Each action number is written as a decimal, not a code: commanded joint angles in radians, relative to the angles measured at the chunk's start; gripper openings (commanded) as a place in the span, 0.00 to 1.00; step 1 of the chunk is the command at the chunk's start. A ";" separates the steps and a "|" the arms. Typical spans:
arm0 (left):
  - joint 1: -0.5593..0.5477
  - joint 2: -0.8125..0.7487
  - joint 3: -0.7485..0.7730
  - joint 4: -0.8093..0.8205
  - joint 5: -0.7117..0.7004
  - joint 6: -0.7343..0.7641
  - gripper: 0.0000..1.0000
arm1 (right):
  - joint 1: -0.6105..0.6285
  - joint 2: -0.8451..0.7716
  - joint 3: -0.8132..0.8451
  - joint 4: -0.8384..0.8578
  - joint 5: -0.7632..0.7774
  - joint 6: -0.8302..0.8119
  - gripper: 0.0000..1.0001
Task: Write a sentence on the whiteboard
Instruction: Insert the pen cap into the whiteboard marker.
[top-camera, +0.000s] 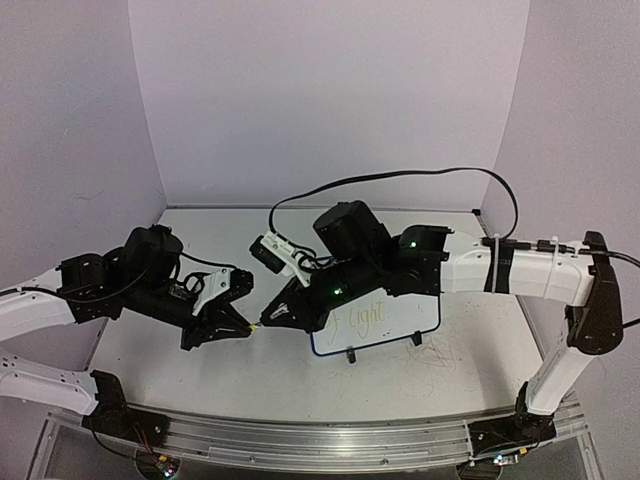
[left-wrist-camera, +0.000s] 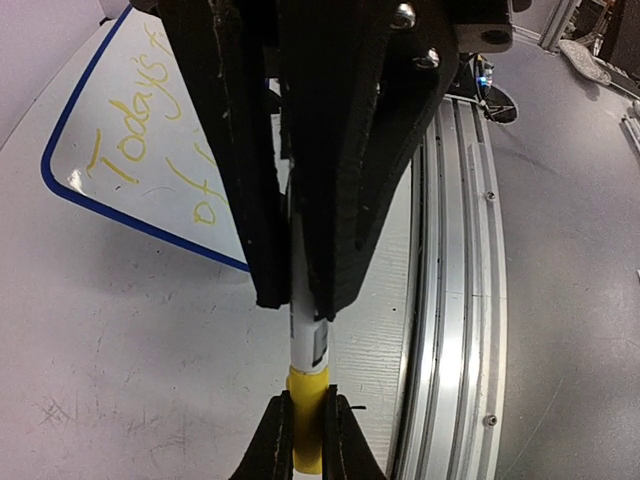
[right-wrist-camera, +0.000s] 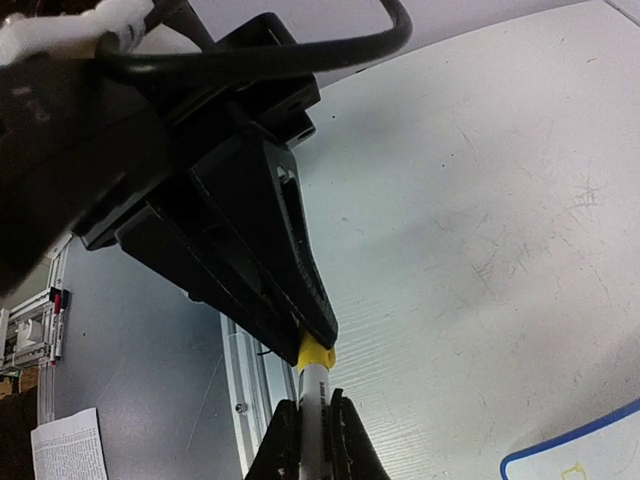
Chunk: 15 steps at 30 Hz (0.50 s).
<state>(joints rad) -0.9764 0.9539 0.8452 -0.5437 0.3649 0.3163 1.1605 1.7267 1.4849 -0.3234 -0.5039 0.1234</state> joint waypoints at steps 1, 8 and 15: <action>-0.007 -0.022 0.088 0.247 0.010 -0.021 0.00 | 0.034 0.068 0.025 0.077 -0.161 0.000 0.00; -0.040 -0.007 0.085 0.299 -0.037 -0.012 0.00 | 0.035 0.093 -0.011 0.280 -0.214 0.158 0.00; -0.058 -0.014 0.052 0.309 -0.120 -0.025 0.01 | 0.003 -0.035 -0.208 0.409 -0.071 0.228 0.00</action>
<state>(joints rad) -1.0136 0.9562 0.8446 -0.6092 0.2664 0.3027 1.1410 1.7617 1.3944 -0.1328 -0.5754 0.2889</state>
